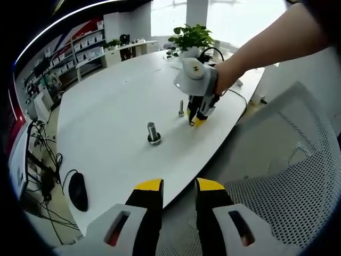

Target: Place the washer onto the threaded stud by aligning its center hole with the stud, sliding it down to the base, and recovering from edge contact or off-axis alignment until the washer reaches the visible bottom stop.

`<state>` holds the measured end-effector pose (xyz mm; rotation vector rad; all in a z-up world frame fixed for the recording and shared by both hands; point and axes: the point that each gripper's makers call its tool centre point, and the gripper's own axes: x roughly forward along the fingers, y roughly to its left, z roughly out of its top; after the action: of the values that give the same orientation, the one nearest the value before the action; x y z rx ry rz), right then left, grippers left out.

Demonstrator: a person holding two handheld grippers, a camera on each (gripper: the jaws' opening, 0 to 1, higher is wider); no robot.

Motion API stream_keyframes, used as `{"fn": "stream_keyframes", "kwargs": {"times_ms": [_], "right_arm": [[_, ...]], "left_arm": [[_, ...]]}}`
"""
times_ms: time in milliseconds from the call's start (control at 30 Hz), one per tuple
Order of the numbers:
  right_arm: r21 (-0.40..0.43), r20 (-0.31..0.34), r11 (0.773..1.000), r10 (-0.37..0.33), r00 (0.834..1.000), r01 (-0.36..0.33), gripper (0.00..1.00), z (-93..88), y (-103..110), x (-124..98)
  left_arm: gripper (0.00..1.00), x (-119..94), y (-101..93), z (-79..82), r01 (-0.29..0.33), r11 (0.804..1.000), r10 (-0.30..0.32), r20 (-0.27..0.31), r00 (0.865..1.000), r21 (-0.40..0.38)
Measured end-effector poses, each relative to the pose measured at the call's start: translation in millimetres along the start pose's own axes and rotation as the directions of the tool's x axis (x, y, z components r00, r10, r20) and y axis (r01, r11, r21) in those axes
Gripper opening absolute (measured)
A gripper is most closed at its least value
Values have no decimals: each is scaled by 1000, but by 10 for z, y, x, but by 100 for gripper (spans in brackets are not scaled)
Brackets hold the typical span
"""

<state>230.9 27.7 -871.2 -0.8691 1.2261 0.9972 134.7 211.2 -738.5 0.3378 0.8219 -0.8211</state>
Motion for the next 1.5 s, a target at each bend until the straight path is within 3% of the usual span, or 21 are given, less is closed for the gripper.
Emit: {"fn": "stream_keyframes", "kwargs": {"times_ms": [167, 467, 633, 833, 967, 1167, 1267, 1500], "right_arm": [[-58, -50, 998, 0, 999, -3, 16, -10, -10, 5], [2, -149, 998, -54, 987, 55, 15, -24, -25, 6], [47, -169, 997, -57, 984, 66, 15, -14, -37, -1], [135, -113, 986, -80, 990, 95, 15, -31, -30, -3], [255, -25, 960, -112, 993, 114, 15, -49, -33, -13], [341, 110, 931, -176, 978, 129, 15, -82, -30, -40], [390, 126, 913, -179, 976, 117, 14, -87, -36, -48], [391, 125, 905, -231, 965, 166, 14, -79, -32, -52]], "left_arm": [[21, -2, 8, 6, -2, 1000, 2, 3, 1000, -1], [21, -4, 16, 15, -4, 1000, 4, 7, 1000, -3], [21, -6, 22, 24, -7, 1000, 7, 11, 1000, -5], [21, -7, 21, 24, -8, 1000, 8, 13, 1000, -4], [21, -8, 17, 28, -7, 1000, 7, 14, 1000, -2], [21, -11, 20, 37, -7, 1000, 7, 19, 1000, -2], [20, -7, 16, 31, -5, 1000, 5, 15, 1000, 0], [20, -14, 9, 30, -5, 1000, 5, 17, 1000, 2]]}}
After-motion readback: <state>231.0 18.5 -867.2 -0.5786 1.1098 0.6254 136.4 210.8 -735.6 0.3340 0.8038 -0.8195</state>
